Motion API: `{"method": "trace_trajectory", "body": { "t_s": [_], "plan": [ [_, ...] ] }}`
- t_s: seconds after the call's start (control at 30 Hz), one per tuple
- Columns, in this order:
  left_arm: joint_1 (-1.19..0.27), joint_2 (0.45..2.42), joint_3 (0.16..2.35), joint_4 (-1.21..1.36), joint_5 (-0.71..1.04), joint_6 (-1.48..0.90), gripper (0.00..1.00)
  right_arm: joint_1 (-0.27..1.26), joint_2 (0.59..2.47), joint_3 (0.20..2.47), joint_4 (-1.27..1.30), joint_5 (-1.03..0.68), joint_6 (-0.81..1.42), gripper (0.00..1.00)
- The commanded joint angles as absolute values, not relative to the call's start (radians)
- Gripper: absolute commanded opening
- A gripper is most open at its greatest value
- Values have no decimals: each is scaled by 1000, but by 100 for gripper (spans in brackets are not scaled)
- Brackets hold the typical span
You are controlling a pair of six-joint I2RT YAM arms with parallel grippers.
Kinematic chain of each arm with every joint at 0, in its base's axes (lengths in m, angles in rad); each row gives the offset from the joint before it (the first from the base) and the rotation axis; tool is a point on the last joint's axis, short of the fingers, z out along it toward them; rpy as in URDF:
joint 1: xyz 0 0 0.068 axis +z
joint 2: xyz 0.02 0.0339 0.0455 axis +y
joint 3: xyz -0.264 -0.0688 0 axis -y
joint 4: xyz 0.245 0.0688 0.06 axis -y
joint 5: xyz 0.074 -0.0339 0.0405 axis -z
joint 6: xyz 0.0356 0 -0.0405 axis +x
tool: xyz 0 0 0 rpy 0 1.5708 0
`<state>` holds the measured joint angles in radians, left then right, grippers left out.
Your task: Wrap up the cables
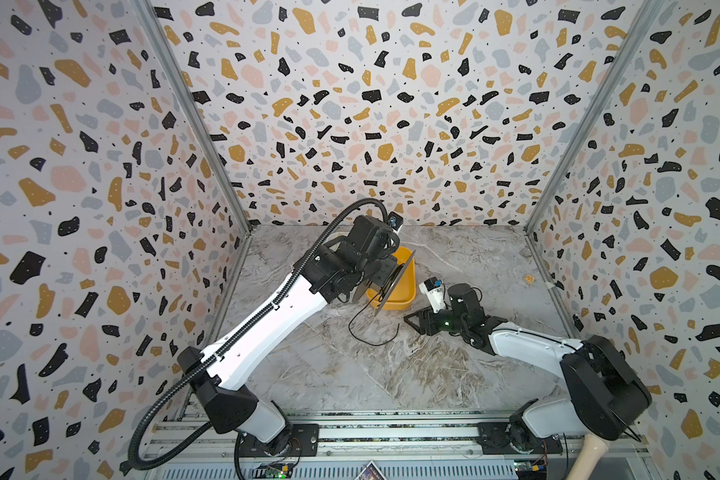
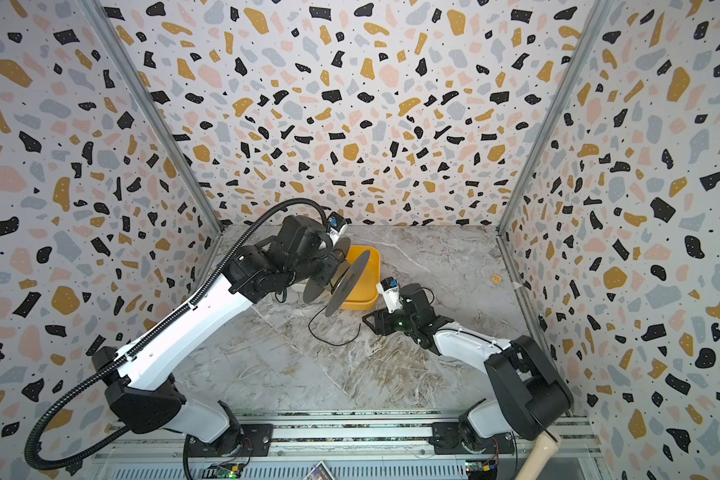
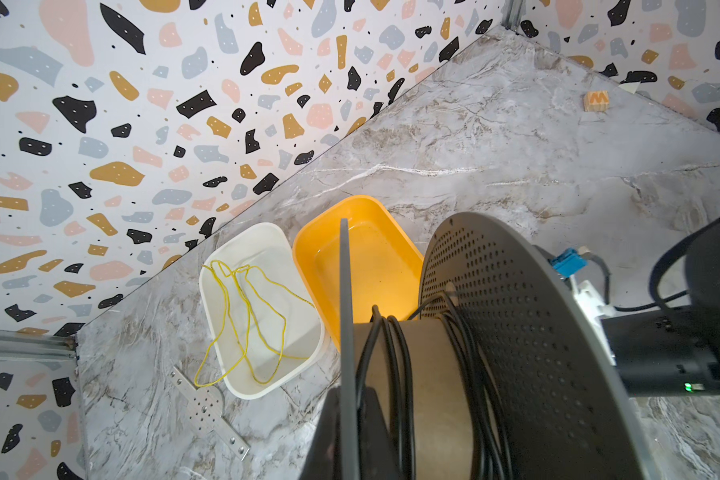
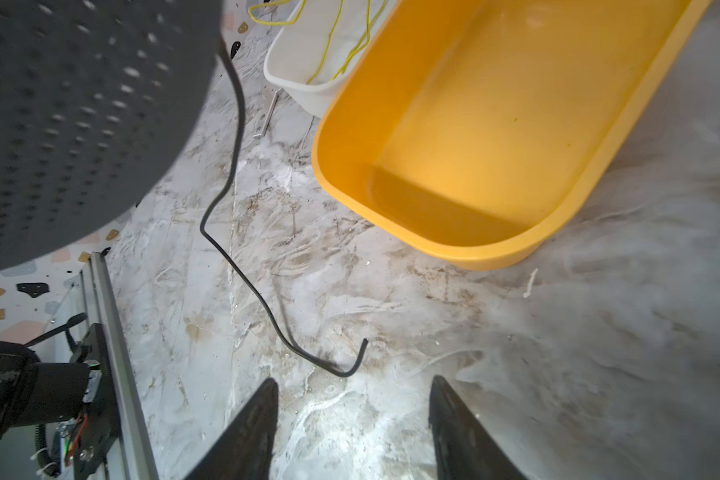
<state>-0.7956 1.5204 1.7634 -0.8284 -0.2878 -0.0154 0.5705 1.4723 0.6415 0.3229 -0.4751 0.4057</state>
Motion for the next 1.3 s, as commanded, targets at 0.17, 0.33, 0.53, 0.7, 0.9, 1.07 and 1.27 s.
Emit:
{"method": "trace_trajectory", "body": {
  "t_s": [0.17,0.33,0.53,0.7,0.9,1.07,1.27],
  "plan": [
    [-790,1474,1772,-712,-270,-35,0,578,1624,646,554,-607,568,53],
    [-788,1473,1768,-707,-271,-38,0,585,1700,669,583,-601,605,43],
    [-788,1473,1771,-710,-270,-41,0,587,1746,666,653,-622,651,35],
    [-787,1470,1766,-709,-271,-41,0,596,1766,670,667,-618,664,24],
    [-775,1469,1772,-709,-276,-48,0,595,1766,669,640,-611,667,4],
    [-751,1485,1776,-701,-281,-74,0,621,1709,655,571,-587,635,0],
    [-724,1552,1782,-712,-408,-140,0,697,1457,695,279,-501,534,0]
  ]
}}
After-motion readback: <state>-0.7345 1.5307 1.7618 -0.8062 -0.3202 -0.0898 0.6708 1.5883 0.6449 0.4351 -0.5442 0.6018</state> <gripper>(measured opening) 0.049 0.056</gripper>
